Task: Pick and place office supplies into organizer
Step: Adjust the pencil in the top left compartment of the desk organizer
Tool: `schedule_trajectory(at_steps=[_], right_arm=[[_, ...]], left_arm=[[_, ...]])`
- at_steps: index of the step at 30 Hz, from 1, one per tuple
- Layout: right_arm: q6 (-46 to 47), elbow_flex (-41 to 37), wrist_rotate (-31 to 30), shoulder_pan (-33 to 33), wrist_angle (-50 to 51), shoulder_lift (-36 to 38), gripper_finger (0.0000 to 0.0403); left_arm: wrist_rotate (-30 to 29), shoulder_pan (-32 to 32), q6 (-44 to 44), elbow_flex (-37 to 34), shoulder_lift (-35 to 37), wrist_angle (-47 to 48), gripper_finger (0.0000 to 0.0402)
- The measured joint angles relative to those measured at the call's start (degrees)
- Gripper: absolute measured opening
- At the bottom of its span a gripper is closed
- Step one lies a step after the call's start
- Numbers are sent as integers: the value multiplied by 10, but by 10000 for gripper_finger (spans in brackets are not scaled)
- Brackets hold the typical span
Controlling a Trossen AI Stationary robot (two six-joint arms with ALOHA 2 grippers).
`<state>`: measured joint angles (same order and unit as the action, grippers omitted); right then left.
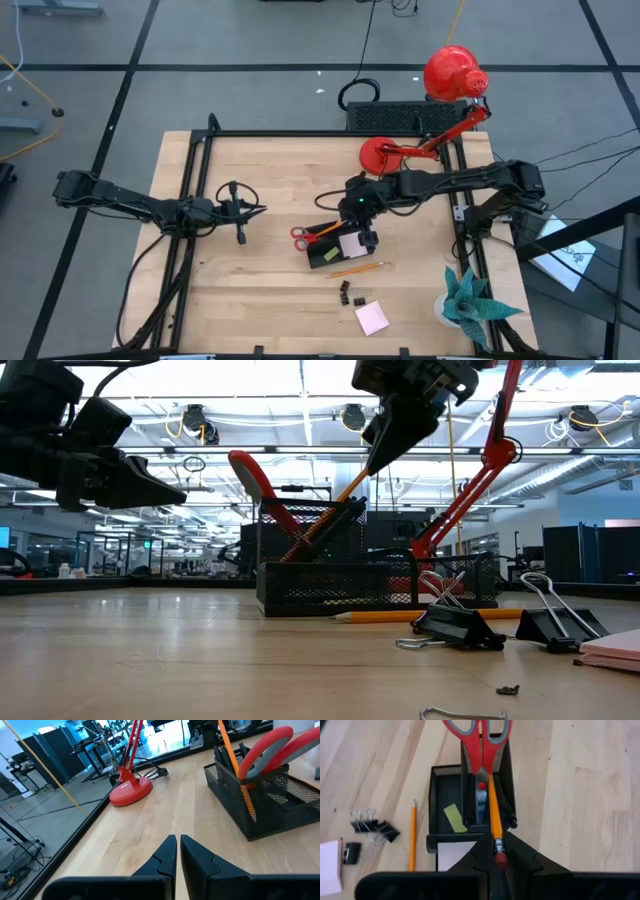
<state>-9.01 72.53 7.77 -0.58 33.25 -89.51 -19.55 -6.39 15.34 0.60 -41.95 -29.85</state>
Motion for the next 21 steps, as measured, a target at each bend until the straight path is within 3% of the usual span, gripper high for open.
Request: schedule_trajectory(at_steps=[11,21], right_arm=[[-61,164,-2,-5,129,-119,23],[-69,191,-2,-6,150,-156,33]], left_arm=[[0,0,10,0,0,0,31],[0,0,7,0,0,2,31]])
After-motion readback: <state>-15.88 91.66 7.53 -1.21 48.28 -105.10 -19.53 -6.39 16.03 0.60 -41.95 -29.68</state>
